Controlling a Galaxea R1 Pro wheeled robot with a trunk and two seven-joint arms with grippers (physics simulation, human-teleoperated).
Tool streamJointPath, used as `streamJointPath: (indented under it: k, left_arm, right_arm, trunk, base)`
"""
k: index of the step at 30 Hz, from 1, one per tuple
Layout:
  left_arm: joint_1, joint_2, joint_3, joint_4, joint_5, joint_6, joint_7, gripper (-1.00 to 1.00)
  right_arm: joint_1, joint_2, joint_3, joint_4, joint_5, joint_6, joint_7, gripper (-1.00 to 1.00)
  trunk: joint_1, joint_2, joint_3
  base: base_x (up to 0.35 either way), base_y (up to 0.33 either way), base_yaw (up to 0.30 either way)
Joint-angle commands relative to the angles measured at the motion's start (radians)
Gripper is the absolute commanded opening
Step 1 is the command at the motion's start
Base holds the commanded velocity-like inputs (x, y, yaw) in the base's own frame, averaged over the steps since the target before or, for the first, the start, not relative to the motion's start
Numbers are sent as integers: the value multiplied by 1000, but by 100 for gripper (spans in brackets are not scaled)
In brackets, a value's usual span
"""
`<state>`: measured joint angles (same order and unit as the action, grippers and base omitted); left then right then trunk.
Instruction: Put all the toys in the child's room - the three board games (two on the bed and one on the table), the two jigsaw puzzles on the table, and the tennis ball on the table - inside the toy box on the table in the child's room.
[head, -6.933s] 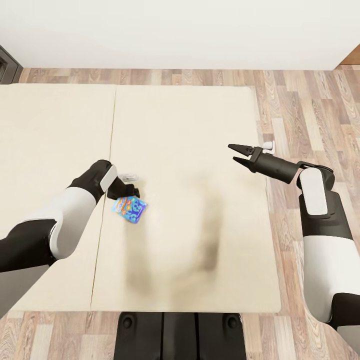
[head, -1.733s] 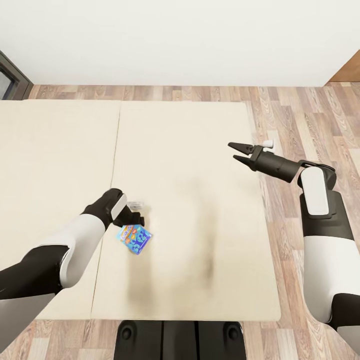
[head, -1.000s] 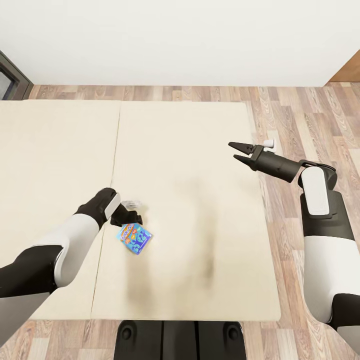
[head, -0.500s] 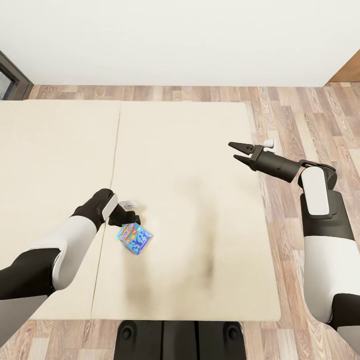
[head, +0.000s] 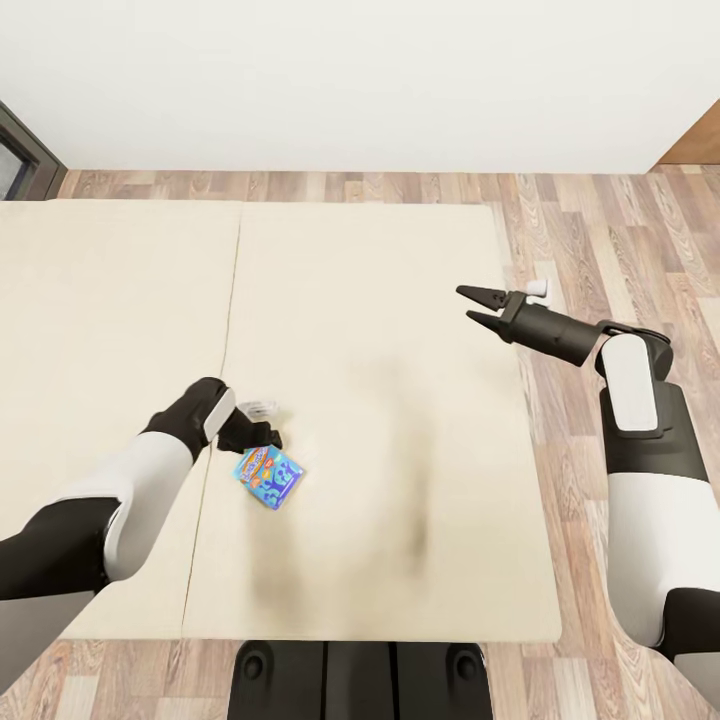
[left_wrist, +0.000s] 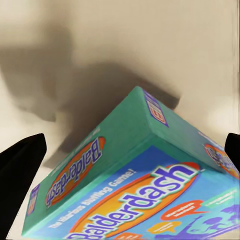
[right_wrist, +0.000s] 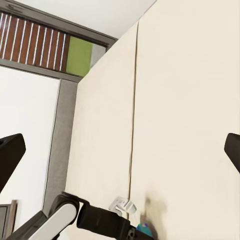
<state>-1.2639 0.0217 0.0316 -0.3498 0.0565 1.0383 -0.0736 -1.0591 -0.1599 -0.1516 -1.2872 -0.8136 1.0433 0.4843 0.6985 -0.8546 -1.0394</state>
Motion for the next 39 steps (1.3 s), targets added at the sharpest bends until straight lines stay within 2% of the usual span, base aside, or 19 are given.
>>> streamJointPath:
  k: [1,5,10,39]
  left_arm:
    - [2,2,6,42,21,-6,-31,100]
    - [6,11,6,43,18,-7,-97,100]
    - [12,17,5,43,17,-7,-125,100]
    - [20,20,5,40,19,-6,-145,100]
  right_arm:
    - [0,0,-1,0,9,4,10,100]
    - [0,0,-1,0,10,4,10,100]
    - [1,-1,-2,-1,9,4,10,100]
    - [2,-1,-2,-1,8,4,10,100]
  trunk:
    - [1,0,-1]
    - [1,0,-1]
    - [1,0,-1]
    - [1,0,1]
  base:
    - [0,0,0]
    - [0,0,0]
    - [0,0,0]
    - [-10,-15,0]
